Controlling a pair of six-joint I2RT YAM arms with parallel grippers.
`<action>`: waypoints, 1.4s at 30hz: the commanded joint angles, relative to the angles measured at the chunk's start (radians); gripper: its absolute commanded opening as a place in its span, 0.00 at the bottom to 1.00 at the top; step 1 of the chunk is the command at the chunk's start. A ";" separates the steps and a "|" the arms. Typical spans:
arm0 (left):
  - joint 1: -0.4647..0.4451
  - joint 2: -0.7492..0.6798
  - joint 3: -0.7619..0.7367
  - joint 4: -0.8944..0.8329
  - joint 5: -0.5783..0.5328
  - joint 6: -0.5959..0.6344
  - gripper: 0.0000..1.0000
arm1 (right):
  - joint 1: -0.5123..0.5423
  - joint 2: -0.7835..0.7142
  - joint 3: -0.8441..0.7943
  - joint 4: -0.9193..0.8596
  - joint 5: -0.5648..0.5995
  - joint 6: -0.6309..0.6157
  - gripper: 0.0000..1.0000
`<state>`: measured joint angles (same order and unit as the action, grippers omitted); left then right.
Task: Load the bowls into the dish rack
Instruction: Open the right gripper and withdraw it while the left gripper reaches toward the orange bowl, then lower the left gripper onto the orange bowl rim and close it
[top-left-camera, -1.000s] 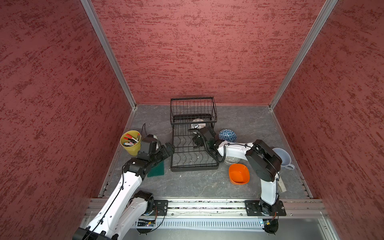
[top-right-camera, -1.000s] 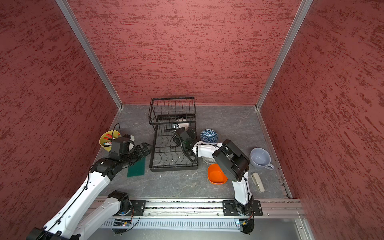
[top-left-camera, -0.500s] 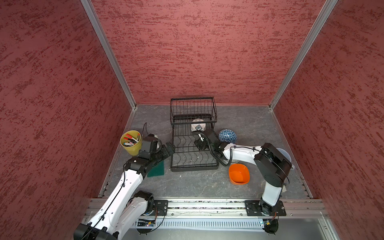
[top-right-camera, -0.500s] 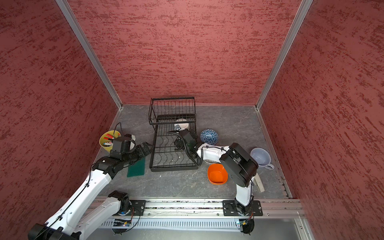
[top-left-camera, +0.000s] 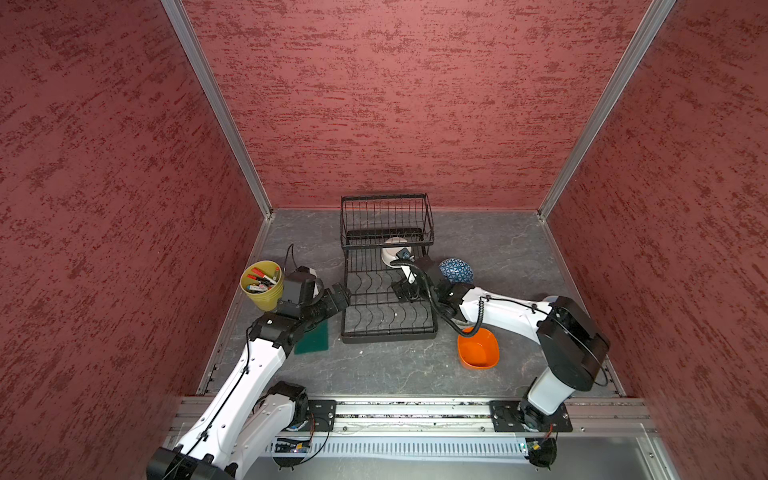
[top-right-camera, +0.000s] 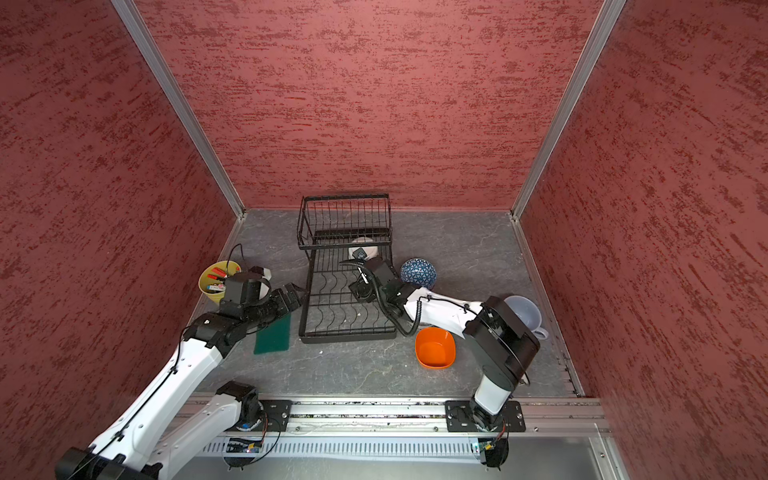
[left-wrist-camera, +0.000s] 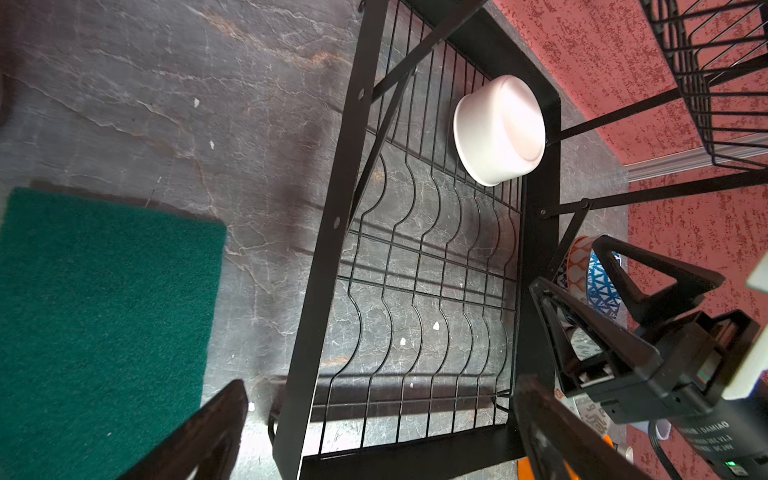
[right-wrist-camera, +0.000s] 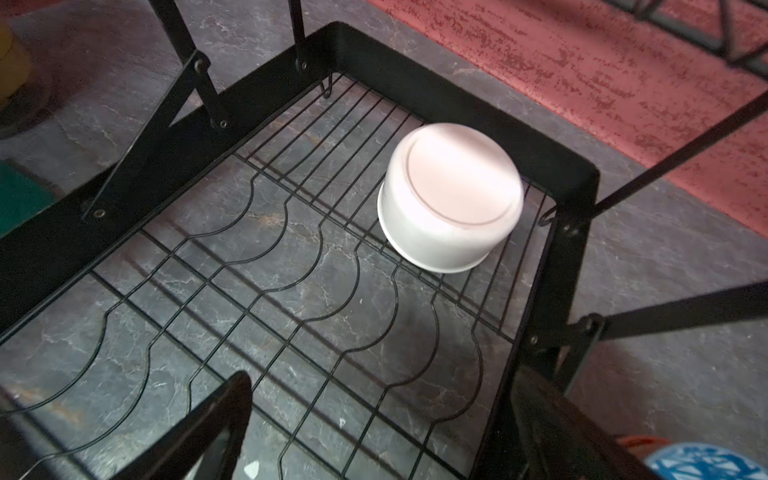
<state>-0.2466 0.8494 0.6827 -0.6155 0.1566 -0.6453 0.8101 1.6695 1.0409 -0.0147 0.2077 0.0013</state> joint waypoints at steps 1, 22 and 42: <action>-0.016 -0.004 0.037 -0.005 -0.005 0.020 1.00 | 0.004 -0.050 -0.012 -0.089 -0.047 0.076 0.99; -0.404 0.188 0.184 -0.015 -0.202 0.009 1.00 | -0.179 -0.310 0.008 -0.461 -0.058 0.495 0.93; -0.820 0.708 0.563 -0.049 -0.205 0.022 1.00 | -0.462 -0.499 -0.055 -0.609 0.009 0.593 0.88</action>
<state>-1.0405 1.5204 1.2091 -0.6361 -0.0597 -0.6228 0.3614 1.1954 0.9936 -0.6006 0.2089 0.5621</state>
